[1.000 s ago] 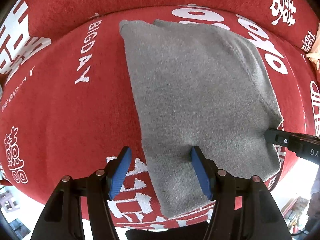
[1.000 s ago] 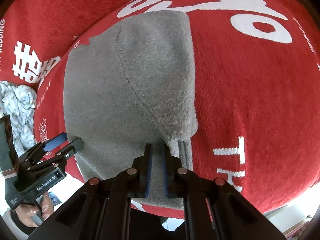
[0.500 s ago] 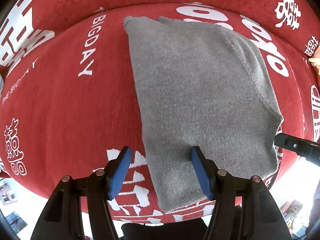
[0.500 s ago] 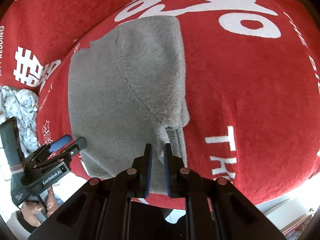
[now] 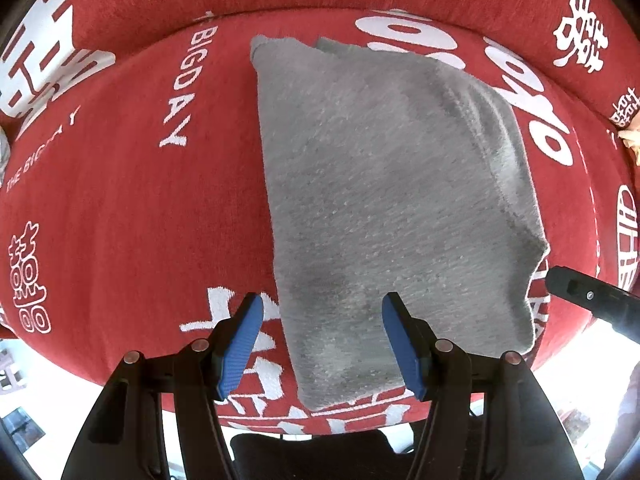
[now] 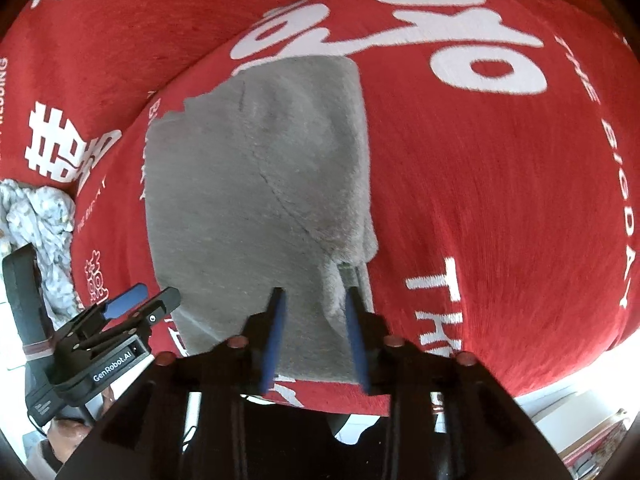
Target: Fold small clothes
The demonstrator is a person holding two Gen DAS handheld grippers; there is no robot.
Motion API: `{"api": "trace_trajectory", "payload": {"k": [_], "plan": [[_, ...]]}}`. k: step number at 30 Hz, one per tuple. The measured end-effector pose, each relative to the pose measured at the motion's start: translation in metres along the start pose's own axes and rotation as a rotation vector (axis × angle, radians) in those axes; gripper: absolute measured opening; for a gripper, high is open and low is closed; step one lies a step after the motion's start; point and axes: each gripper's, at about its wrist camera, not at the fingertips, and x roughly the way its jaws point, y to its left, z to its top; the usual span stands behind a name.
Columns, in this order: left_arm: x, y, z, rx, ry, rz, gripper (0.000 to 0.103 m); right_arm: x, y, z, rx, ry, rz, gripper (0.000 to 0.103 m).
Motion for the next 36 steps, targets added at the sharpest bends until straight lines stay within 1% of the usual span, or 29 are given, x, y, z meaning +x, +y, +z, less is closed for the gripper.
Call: {"api": "trace_trajectory", "payload": {"k": [3, 5, 6, 8, 9, 10, 11, 13, 14, 16, 17, 21, 23, 25, 28, 32, 34, 36], "plan": [[-0.005, 0.0, 0.002, 0.0, -0.009, 0.005, 0.063, -0.003, 0.007, 0.001, -0.014, -0.008, -0.006, 0.04], [-0.007, -0.001, 0.003, -0.003, -0.01, 0.009, 0.063, -0.005, 0.009, 0.003, -0.012, -0.013, -0.003, 0.044], [-0.008, -0.001, 0.003, -0.006, -0.011, 0.007, 0.063, -0.005, 0.01, 0.003, -0.011, -0.014, -0.005, 0.048], [-0.011, 0.0, 0.004, -0.012, -0.015, 0.007, 0.063, -0.008, 0.012, 0.004, -0.013, -0.022, -0.014, 0.05], [-0.013, 0.001, 0.004, -0.011, -0.017, 0.009, 0.065, -0.008, 0.013, 0.004, -0.013, -0.025, -0.022, 0.053], [-0.014, 0.001, 0.005, -0.01, -0.019, 0.014, 0.081, -0.009, 0.014, 0.004, -0.014, -0.028, -0.031, 0.057], [-0.016, 0.001, 0.005, -0.012, -0.028, 0.022, 0.091, -0.009, 0.015, 0.004, -0.015, -0.031, -0.042, 0.059], [-0.02, 0.002, 0.004, -0.017, -0.054, 0.029, 0.092, -0.01, 0.017, 0.004, -0.014, -0.034, -0.056, 0.066], [-0.022, 0.003, 0.004, -0.018, -0.057, 0.028, 0.092, -0.01, 0.018, 0.005, -0.016, -0.036, -0.067, 0.069], [-0.022, 0.004, 0.004, -0.03, -0.051, 0.021, 0.092, -0.011, 0.021, 0.005, -0.024, -0.045, -0.087, 0.078], [-0.021, 0.005, 0.004, -0.039, -0.05, 0.021, 0.092, -0.011, 0.022, 0.005, -0.03, -0.048, -0.099, 0.079], [-0.02, 0.006, 0.003, -0.054, -0.043, 0.032, 0.092, -0.013, 0.027, 0.004, -0.051, -0.061, -0.122, 0.08], [-0.02, 0.007, 0.002, -0.056, -0.047, 0.037, 0.092, -0.014, 0.028, 0.004, -0.055, -0.066, -0.129, 0.082], [-0.023, 0.007, 0.001, -0.057, -0.055, 0.051, 0.103, -0.014, 0.028, 0.004, -0.057, -0.07, -0.137, 0.084], [-0.027, 0.007, 0.001, -0.053, -0.074, 0.06, 0.103, -0.016, 0.03, 0.003, -0.061, -0.081, -0.161, 0.089], [-0.029, 0.008, 0.002, -0.06, -0.081, 0.083, 0.103, -0.018, 0.035, 0.002, -0.089, -0.101, -0.204, 0.089], [-0.03, 0.009, 0.002, -0.062, -0.081, 0.095, 0.103, -0.018, 0.037, 0.002, -0.098, -0.109, -0.218, 0.103], [-0.031, 0.01, 0.002, -0.068, -0.081, 0.096, 0.103, -0.019, 0.037, 0.002, -0.099, -0.115, -0.224, 0.103]]}}
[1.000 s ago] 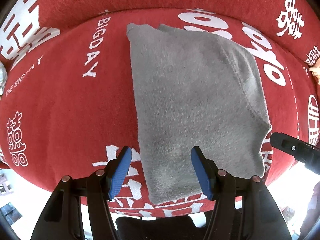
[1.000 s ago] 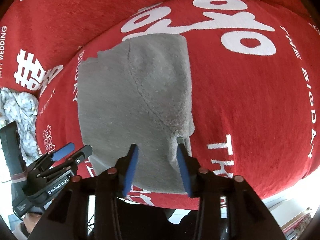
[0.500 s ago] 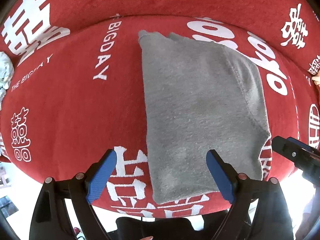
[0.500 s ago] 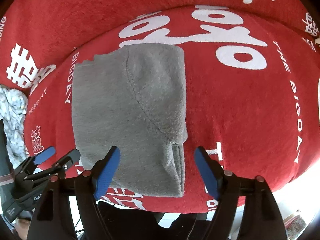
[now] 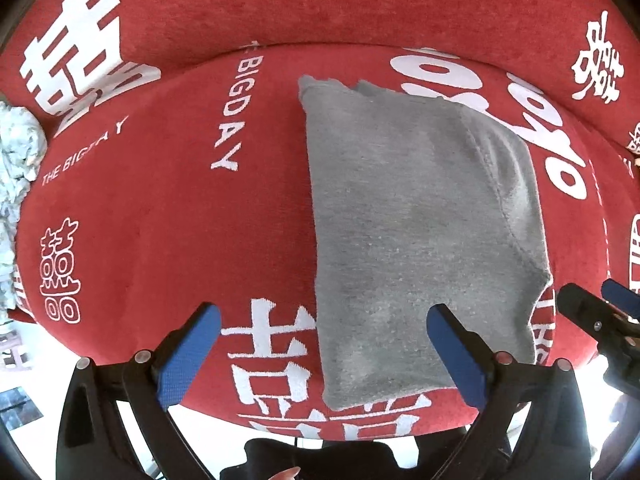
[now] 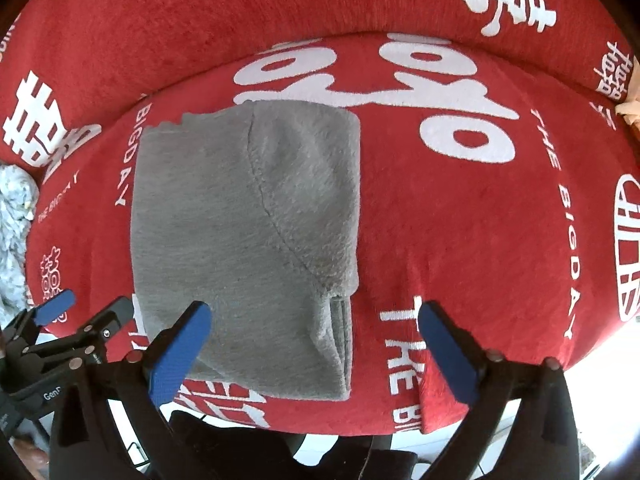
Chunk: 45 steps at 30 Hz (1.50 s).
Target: Fold small clothes
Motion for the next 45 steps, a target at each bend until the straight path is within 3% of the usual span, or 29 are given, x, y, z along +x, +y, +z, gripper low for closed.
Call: {"api": "trace_trajectory", "payload": {"k": [11, 45], "plan": [[-0.005, 0.002, 0.0, -0.001, 0.001, 0.016, 0.103, -0.007, 0.011, 0.002, -0.058, -0.015, -0.07, 0.103], [-0.008, 0.003, -0.001, -0.008, -0.005, 0.034, 0.103, -0.005, 0.015, -0.001, -0.039, -0.009, -0.072, 0.103]]}}
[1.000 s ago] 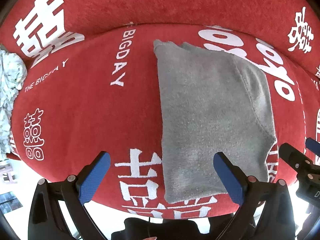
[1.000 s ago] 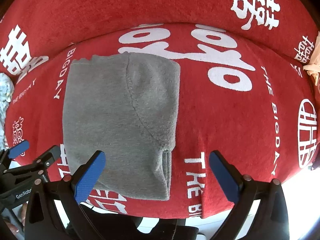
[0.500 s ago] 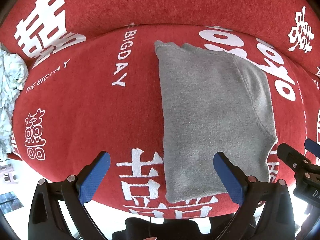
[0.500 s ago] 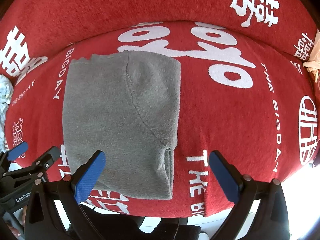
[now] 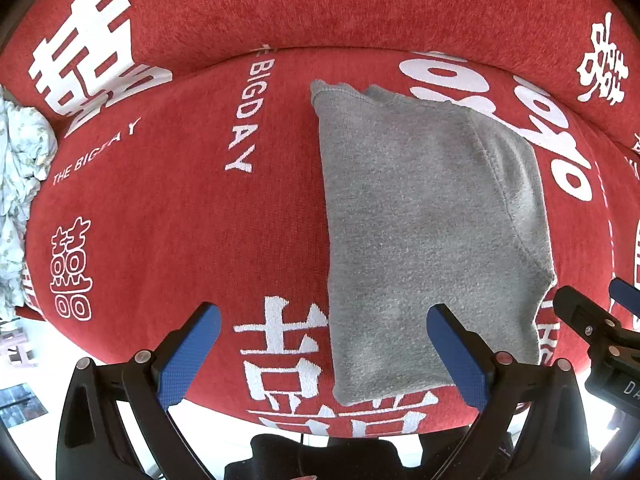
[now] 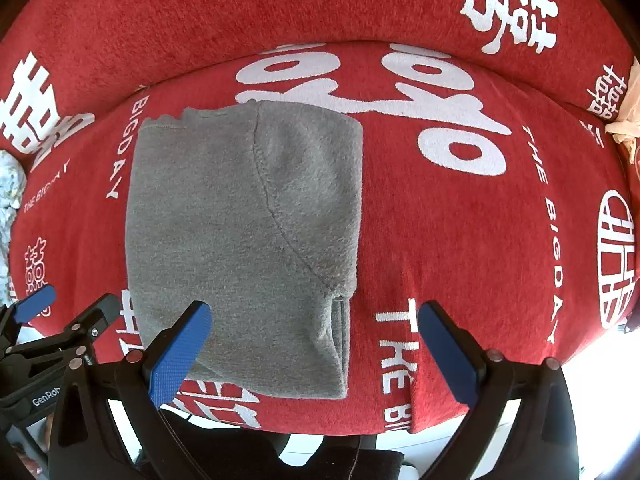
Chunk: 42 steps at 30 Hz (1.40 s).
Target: Fold small clothes
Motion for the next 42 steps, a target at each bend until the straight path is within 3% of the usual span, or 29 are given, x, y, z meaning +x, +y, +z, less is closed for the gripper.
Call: {"api": "trace_trajectory", "payload": {"k": [42], "plan": [[0.0019, 0.0002, 0.0034, 0.019, 0.002, 0.002, 0.103, 0.0008, 0.0019, 0.0039, 0.003, 0.002, 0.002, 0.103]]}}
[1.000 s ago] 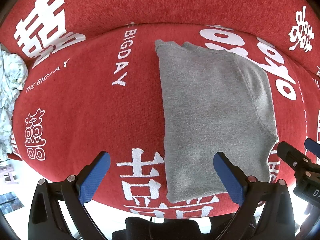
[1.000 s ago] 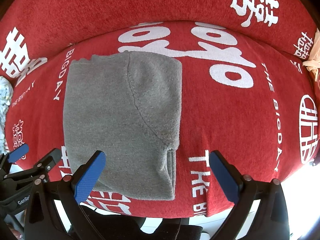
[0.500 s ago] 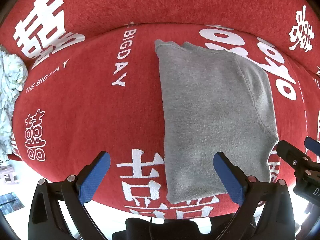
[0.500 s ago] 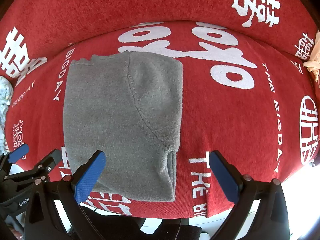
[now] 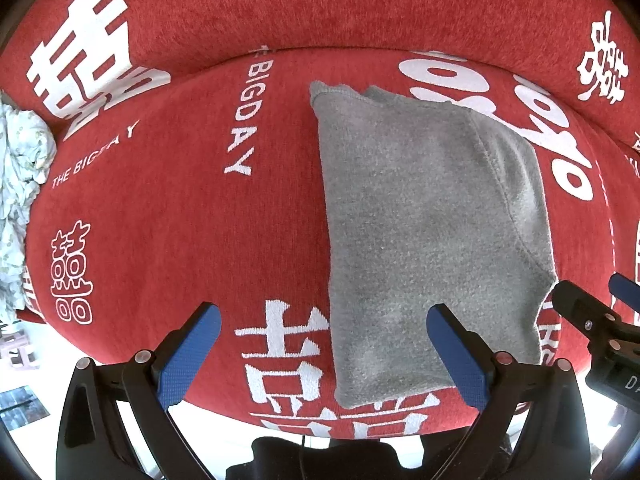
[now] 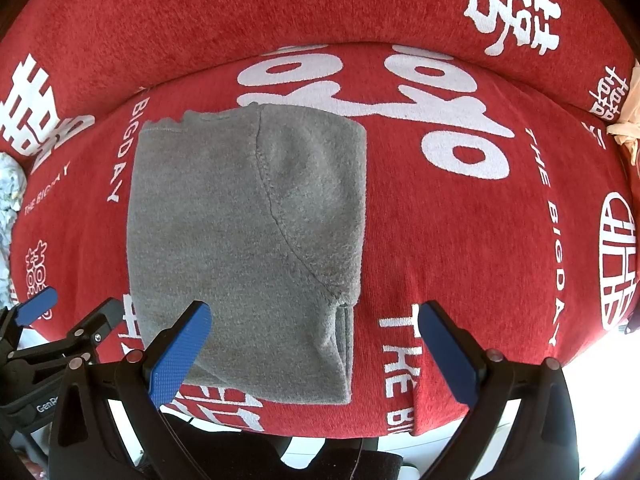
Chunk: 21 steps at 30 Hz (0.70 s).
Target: Fold small clothes
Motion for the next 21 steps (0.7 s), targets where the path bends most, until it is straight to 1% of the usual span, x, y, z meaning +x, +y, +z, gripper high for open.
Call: {"api": "trace_trajectory", "payload": {"k": [16, 21], "plan": [[-0.0023, -0.001, -0.0037, 0.01, -0.005, 0.012, 0.103, 0.0002, -0.0011, -0.0052, 0.012, -0.006, -0.002, 0.103], [-0.0039, -0.0024, -0.0043, 0.021, -0.017, 0.036, 0.103, -0.0004, -0.0017, -0.0046, 0.015, -0.009, -0.002, 0.103]]}}
